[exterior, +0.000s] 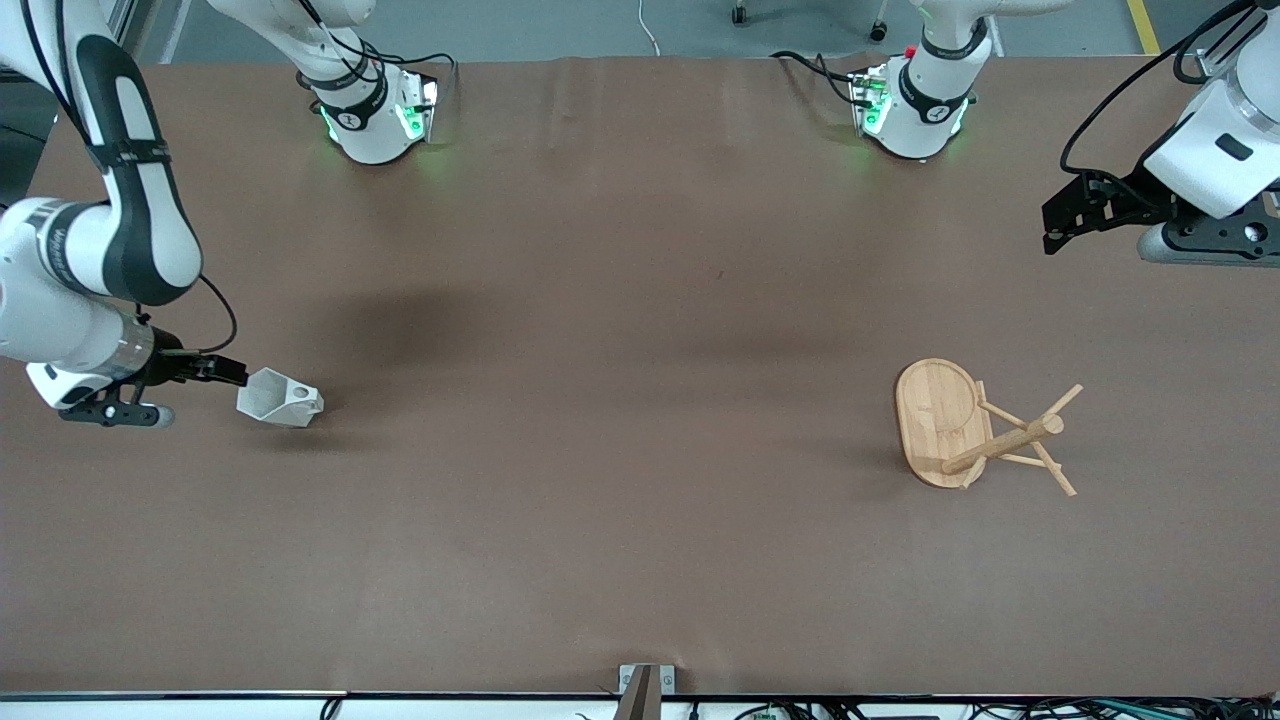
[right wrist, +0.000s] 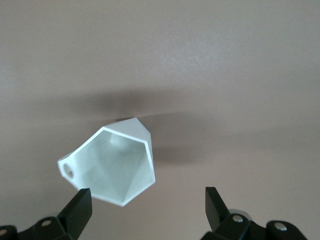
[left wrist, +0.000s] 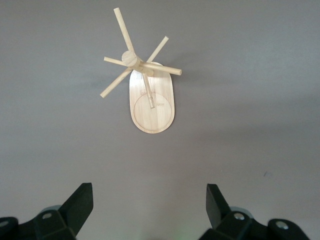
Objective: Hang cup on rack
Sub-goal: 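Reach the right gripper down and grasp the white cup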
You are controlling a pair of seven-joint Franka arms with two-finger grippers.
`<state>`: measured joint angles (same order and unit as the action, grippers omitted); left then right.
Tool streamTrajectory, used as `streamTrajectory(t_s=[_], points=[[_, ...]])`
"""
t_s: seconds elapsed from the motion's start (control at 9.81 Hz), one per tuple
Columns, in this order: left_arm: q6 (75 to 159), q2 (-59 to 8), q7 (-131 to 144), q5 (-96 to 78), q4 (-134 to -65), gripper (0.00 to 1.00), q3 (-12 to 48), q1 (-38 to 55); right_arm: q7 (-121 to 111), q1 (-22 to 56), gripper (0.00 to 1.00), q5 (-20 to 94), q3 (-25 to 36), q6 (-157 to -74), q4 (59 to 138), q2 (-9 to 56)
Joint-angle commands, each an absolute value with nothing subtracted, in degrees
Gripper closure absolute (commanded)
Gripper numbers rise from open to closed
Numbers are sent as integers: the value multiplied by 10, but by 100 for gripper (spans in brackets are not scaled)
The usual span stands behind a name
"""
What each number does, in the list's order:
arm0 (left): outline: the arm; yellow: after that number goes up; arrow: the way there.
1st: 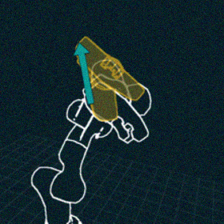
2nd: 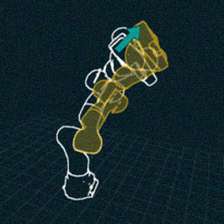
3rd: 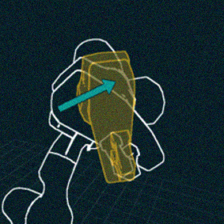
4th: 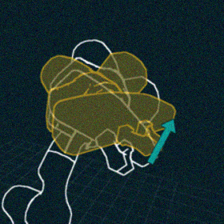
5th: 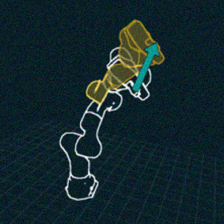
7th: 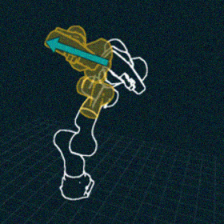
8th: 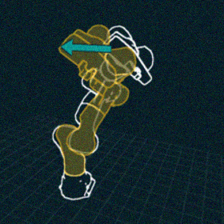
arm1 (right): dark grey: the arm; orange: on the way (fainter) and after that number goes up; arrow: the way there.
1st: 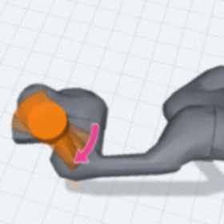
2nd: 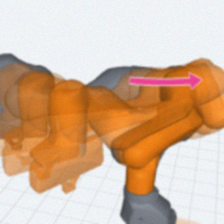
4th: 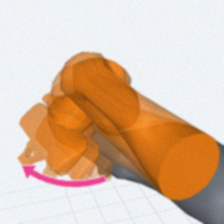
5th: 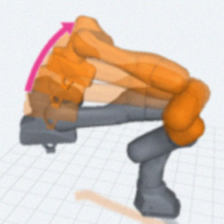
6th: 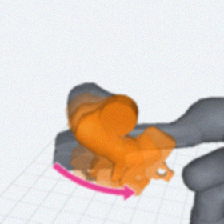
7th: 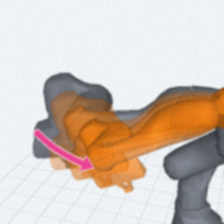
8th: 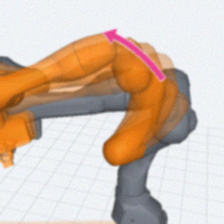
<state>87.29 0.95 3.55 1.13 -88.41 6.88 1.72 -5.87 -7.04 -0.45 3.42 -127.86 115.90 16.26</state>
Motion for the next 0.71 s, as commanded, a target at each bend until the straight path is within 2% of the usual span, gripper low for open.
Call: streamTrajectory(t_s=[0.0, 0.1, 0.2, 0.31, 0.51, 0.61], points=[[868, -4, 30, 11, -884, 0, 69, 18, -76, -83, 0, -3, 26, -1336, 1186, 176], [868, -4, 30, 11, -884, 0, 69, 18, -78, -87, 3, -3, 25, -1349, 1193, 180], [868, -4, 30, 11, -884, 0, 69, 18, -80, -90, 15, -3, 25, -1372, 1208, 186], [867, -4, 30, 11, -884, 0, 69, 18, -84, -92, 30, -3, 24, -1403, 1222, 191], [867, -4, 31, 11, -884, 0, 69, 18, -84, -92, 66, 6, 23, -1416, 1221, 205], [861, -4, 31, 11, -884, 0, 69, 18, -83, -91, 95, 34, 23, -1416, 1219, 207]])
